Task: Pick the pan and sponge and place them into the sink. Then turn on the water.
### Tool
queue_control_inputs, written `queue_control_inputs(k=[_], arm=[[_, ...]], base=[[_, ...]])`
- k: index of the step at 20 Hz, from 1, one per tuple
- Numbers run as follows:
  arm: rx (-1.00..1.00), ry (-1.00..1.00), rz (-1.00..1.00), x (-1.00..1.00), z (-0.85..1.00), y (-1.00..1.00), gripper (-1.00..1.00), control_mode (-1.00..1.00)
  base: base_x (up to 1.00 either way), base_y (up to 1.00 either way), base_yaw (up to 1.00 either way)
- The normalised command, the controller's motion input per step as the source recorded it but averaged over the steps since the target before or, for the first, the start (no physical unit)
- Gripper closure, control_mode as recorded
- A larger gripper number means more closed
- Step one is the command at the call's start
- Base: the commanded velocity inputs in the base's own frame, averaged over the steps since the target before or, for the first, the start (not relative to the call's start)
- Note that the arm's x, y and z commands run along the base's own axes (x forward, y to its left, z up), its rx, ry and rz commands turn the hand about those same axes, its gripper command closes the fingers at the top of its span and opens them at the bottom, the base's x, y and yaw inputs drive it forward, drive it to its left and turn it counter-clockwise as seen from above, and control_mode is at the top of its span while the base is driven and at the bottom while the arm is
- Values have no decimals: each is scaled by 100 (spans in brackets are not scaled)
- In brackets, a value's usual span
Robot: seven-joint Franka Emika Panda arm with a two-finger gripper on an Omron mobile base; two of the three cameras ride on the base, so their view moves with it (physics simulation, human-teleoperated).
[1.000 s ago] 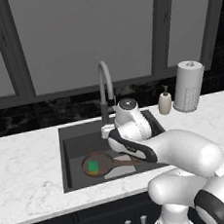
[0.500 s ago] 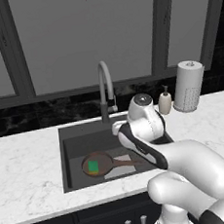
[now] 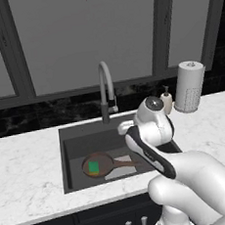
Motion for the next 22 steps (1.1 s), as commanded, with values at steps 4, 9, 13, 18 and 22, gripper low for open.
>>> queue_control_inputs(k=[4, 9, 13, 18, 22], arm=[[0, -22, 4, -3, 0, -9, -100, -100], [0, -15, 5, 0, 0, -14, -100, -100], [0, -8, 2, 0, 0, -4, -100, -100], [0, -6, 0, 0, 0, 0, -100, -100], [0, -5, 0, 1, 0, 0, -100, -100]], base=[[0, 0, 0], [0, 0, 0], [0, 0, 0], [0, 0, 0], [0, 0, 0]])
